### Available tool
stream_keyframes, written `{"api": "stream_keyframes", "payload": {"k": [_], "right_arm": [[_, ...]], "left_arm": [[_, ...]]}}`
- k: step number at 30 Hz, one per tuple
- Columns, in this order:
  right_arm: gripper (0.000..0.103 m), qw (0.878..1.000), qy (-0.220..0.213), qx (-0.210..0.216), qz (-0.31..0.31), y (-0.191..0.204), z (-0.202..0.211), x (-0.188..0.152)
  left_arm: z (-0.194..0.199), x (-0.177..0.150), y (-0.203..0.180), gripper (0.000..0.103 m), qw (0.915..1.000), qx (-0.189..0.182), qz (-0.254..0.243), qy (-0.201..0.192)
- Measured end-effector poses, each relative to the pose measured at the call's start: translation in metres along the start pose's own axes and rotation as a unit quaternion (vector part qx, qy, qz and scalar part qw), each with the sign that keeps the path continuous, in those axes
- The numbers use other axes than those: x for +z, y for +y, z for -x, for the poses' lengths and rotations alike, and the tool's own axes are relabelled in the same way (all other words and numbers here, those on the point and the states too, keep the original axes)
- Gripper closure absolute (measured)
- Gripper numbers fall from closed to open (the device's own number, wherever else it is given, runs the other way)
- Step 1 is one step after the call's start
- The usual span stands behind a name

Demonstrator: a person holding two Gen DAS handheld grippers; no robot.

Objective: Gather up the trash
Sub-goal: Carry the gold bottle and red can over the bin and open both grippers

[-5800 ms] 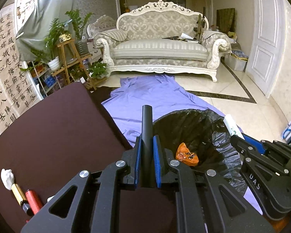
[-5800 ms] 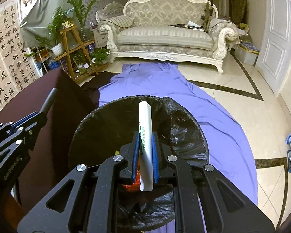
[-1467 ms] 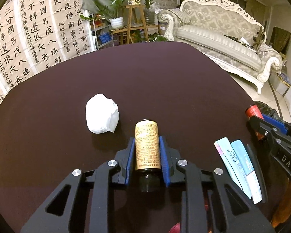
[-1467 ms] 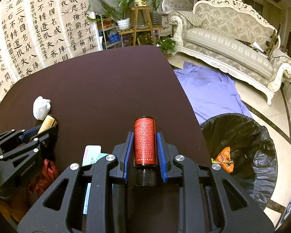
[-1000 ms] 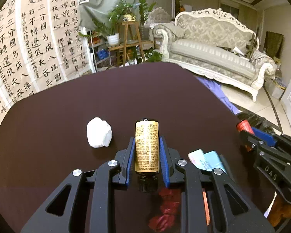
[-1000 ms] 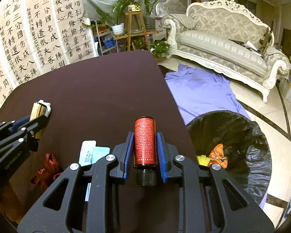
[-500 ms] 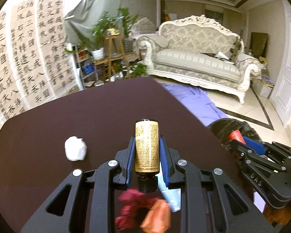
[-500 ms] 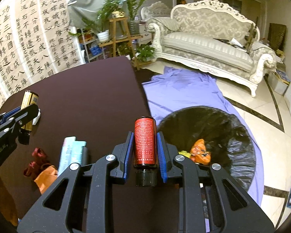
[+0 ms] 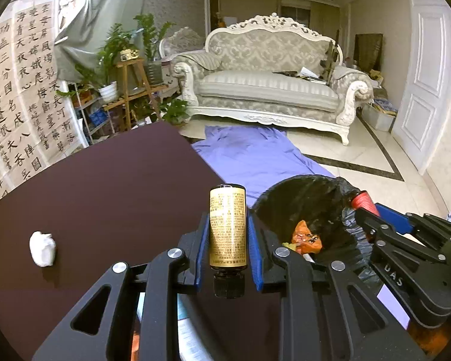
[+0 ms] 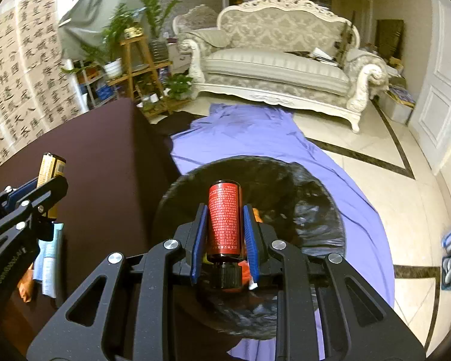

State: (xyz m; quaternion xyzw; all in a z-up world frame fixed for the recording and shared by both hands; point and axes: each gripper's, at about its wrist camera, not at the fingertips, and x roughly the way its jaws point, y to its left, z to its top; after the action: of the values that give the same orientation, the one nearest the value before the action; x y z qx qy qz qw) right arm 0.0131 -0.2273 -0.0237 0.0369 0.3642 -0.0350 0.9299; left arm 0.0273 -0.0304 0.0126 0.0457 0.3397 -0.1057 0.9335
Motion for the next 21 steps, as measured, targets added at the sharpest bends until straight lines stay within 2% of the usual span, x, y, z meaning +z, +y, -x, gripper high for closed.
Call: {"api": "stream_keyframes", "payload": {"k": [10,21], "right_arm": [[0.080,1.000,0.001,-0.022,-0.019,-0.031,-0.019,-0.002],[0.080,0.999,0.007,-0.033,-0.031,-0.046,-0.039,0.001]], "left_arm": [[-0.029,0.002,-0.033,0.078,0.9997,0.003,-0.016,0.017],[-0.054,0.011,-0.050,0.078,0.9991,0.007,-0.030,0.030]]}}
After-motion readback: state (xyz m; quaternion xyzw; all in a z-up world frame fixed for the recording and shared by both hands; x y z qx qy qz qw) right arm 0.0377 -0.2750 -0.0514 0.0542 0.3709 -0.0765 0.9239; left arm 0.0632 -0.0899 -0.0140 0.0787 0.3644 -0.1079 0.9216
